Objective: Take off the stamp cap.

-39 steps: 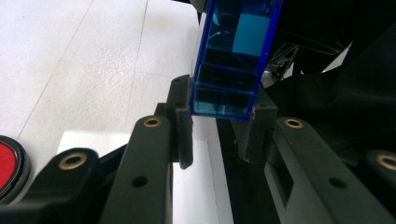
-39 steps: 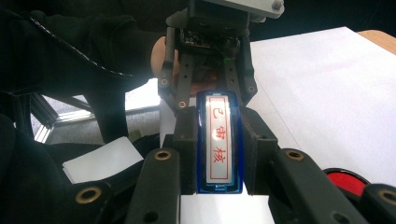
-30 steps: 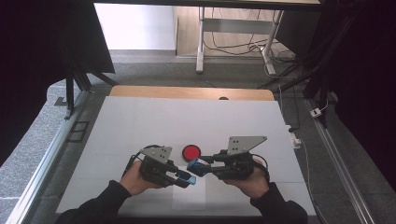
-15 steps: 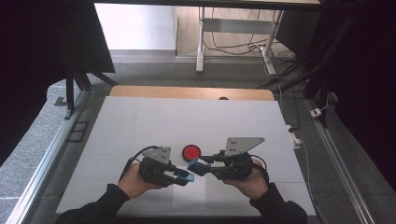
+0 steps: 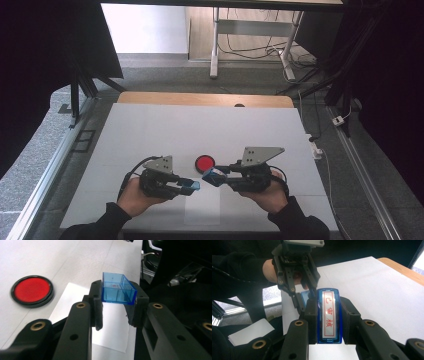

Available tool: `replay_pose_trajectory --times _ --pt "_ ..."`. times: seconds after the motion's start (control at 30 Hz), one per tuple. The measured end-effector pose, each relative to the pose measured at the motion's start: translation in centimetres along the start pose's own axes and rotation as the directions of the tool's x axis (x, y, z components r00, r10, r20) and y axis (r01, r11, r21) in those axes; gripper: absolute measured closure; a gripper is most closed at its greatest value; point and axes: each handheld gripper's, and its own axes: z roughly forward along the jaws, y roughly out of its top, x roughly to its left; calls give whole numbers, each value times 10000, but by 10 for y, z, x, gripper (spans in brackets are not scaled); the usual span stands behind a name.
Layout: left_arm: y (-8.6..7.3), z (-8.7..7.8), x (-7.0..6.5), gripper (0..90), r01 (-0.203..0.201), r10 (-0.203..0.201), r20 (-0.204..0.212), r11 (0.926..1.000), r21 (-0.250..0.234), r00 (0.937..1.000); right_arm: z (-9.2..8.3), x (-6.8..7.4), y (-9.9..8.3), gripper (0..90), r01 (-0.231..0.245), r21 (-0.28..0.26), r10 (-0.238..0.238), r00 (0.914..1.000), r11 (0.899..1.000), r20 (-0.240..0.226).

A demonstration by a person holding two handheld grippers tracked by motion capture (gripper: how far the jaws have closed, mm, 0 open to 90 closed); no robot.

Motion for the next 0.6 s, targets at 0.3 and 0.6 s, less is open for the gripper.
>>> replay_pose_trajectory --times 0.3,0.6 --pt "-11 -18 -9 682 324 -333 -826 9994 -127 9960 0 -1 0 714 -24 63 23 10000 10000 95" --pt "-25 -33 -15 682 820 -865 -1483 9960 -358 9852 0 -1 0 714 -49 134 46 9997 9999 238"
